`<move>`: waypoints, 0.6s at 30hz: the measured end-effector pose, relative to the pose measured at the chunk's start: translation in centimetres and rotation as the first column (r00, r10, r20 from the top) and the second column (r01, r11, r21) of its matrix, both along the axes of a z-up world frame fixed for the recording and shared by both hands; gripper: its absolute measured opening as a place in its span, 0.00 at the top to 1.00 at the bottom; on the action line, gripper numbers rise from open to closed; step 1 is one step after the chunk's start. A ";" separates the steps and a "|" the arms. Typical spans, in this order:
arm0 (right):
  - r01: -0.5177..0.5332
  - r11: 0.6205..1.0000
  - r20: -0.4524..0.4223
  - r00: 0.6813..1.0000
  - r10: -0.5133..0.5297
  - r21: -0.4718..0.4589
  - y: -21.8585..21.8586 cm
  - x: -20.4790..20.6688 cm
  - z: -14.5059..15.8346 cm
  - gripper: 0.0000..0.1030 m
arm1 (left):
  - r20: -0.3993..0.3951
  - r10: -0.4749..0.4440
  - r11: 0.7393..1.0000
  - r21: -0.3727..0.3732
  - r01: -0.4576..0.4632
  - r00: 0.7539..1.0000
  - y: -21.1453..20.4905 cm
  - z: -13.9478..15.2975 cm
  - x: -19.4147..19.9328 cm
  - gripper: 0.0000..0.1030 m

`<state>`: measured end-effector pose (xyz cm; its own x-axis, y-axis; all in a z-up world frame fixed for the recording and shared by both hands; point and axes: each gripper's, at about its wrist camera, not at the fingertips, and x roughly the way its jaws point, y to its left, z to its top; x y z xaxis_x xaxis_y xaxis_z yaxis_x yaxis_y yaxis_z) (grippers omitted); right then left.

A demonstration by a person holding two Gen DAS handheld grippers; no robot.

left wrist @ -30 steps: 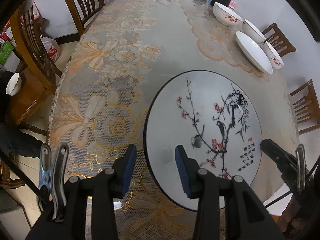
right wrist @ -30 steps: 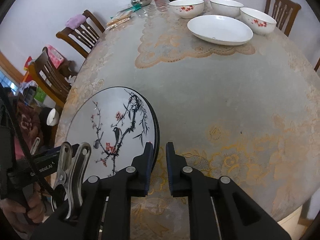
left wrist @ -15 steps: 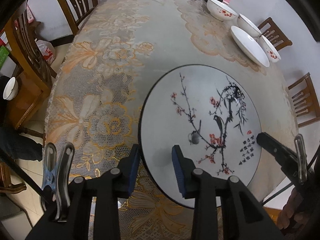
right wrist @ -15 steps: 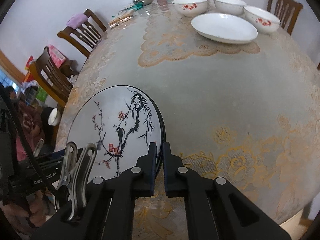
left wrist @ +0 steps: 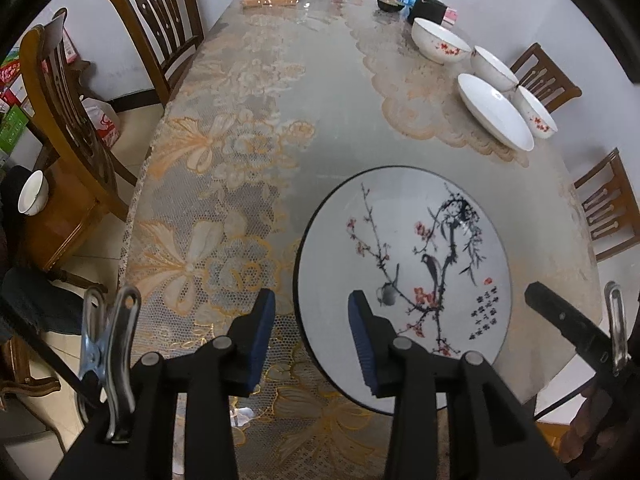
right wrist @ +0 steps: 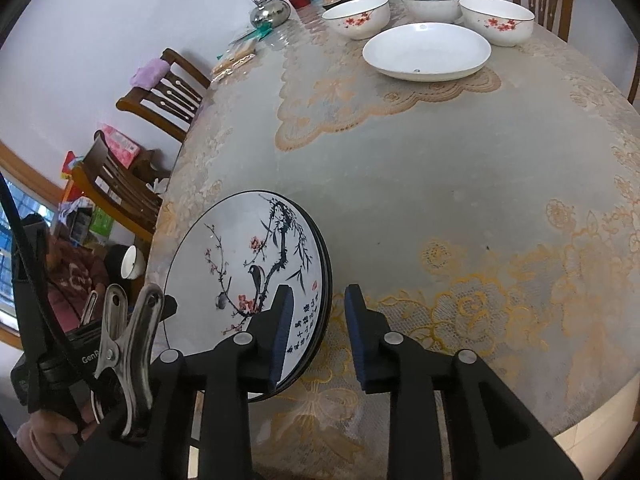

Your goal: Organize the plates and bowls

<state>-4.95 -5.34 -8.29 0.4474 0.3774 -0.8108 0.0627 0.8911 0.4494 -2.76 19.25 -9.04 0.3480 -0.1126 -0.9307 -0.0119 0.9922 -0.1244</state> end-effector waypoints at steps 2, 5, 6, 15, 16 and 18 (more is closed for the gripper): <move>0.004 1.000 0.005 1.000 -0.004 0.001 -0.2 -0.2 0.2 0.73 | 0.009 -0.006 1.000 -0.001 0.006 1.000 -0.2 0.4 -0.1 0.62; 0.015 1.000 0.012 1.000 -0.015 0.003 -0.6 -0.6 0.6 0.73 | 0.024 -0.024 1.000 -0.005 0.024 0.999 -0.6 1.1 -0.2 0.62; 0.019 1.000 0.015 1.000 -0.019 0.001 -0.7 -0.8 0.8 0.73 | 0.029 -0.032 0.999 -0.007 0.032 0.999 -0.9 1.3 -0.2 0.62; 0.069 0.997 0.024 0.997 -0.068 -0.028 -3.7 -0.7 1.9 0.67 | 0.043 -0.075 0.996 -0.038 0.076 0.996 -3.7 2.5 1.3 0.61; 0.077 0.997 0.023 0.997 -0.076 -0.028 -4.3 -0.6 2.0 0.67 | 0.045 -0.080 0.996 -0.036 0.082 0.996 -4.2 2.7 1.6 0.61; 0.087 0.996 0.021 0.996 -0.087 -0.032 -5.5 -0.3 2.1 0.67 | 0.045 -0.089 0.995 -0.040 0.090 0.995 -5.2 2.8 2.2 0.61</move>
